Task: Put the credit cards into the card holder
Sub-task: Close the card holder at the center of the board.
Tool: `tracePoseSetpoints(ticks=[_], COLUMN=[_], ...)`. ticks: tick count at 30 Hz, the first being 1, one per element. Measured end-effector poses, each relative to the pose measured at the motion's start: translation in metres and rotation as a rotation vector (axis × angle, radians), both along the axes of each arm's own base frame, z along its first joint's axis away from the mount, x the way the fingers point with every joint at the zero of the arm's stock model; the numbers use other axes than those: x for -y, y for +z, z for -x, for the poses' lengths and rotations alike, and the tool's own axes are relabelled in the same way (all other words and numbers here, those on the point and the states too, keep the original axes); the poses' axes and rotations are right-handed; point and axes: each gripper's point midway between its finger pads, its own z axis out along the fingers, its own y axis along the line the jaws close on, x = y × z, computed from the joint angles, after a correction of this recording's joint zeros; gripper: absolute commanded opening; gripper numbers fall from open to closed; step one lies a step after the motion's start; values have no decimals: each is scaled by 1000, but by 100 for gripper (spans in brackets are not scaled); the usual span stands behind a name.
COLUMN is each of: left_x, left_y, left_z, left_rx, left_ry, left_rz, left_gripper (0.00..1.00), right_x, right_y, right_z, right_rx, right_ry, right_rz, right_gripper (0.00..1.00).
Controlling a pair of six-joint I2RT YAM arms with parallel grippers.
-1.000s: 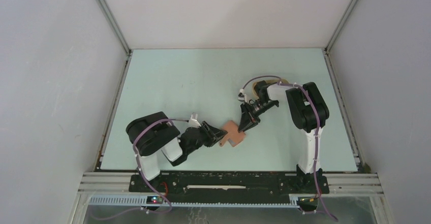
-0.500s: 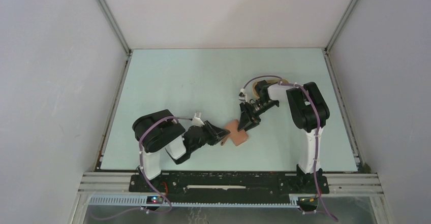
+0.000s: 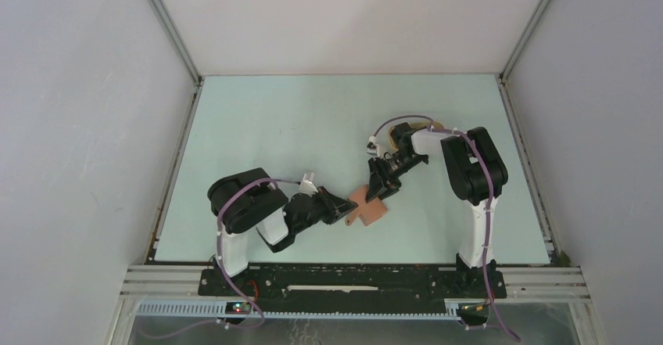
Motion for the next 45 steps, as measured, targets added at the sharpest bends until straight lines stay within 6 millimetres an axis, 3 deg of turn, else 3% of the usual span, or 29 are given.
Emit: tracePoseSetpoints(ticks=[8, 13, 16, 22, 26, 29, 33, 39, 45], left_x=[0, 1, 1, -8, -18, -29, -43, -47, -47], left_y=[0, 1, 7, 38, 52, 45, 43, 90, 122], left_z=[0, 1, 0, 4, 7, 9, 12, 13, 20], left_rx=[2, 13, 42, 166, 240, 257, 297, 509, 688], left_ry=[-6, -12, -19, -27, -25, -21, -15, -18, -55], left_rz=[1, -2, -1, 8, 2, -35, -77, -48, -41], left_gripper=[14, 27, 38, 59, 65, 68, 73, 99, 100], right_x=[1, -1, -1, 0, 1, 2, 4, 5, 4], right_y=[-2, 3, 5, 7, 8, 12, 31, 85, 130], right_z=[-1, -1, -2, -5, -6, -6, -10, -14, -4], right_rx=[11, 5, 6, 34, 64, 98, 187, 362, 458], right_ry=[1, 3, 2, 12, 29, 42, 62, 89, 111], right_rz=[10, -30, -44, -82, -107, -125, -167, -276, -376], right_gripper=[23, 6, 2, 0, 0, 0, 0, 0, 0])
